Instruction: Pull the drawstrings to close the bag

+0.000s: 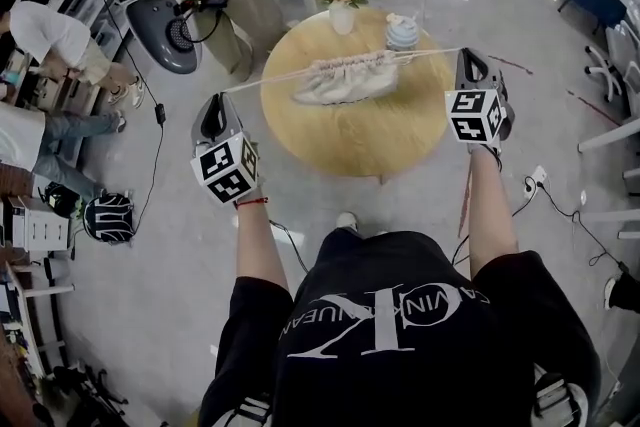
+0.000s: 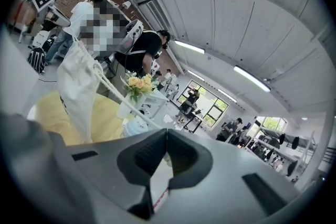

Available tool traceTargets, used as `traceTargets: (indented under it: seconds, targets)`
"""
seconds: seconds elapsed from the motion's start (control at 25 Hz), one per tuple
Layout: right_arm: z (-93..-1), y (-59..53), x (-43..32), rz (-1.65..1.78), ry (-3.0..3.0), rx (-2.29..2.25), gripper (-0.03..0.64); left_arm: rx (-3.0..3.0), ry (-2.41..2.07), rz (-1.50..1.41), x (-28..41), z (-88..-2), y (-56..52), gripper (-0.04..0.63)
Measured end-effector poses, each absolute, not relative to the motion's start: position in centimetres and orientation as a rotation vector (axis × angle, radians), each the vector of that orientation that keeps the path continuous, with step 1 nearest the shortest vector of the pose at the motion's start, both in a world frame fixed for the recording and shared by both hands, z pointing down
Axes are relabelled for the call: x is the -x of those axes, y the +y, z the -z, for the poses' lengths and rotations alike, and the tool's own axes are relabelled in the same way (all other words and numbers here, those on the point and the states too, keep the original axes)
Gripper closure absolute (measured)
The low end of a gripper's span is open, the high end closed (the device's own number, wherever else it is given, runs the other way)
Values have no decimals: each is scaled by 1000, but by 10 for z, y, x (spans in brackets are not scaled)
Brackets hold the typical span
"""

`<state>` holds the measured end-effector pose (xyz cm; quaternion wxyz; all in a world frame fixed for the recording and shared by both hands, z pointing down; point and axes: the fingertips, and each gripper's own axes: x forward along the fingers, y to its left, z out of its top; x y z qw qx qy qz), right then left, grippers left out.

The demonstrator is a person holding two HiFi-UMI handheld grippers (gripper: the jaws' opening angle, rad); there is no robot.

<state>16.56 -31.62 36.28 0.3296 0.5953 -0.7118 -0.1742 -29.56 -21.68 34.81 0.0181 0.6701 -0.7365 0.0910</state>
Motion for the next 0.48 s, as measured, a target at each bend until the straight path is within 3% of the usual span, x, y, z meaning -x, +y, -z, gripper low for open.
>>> traceTargets:
  seconds: [0.48]
  targets:
    - [-353,-313,-160,470,-1886,-1570,598,-2038,-2275,-236,327,-351,-199,555]
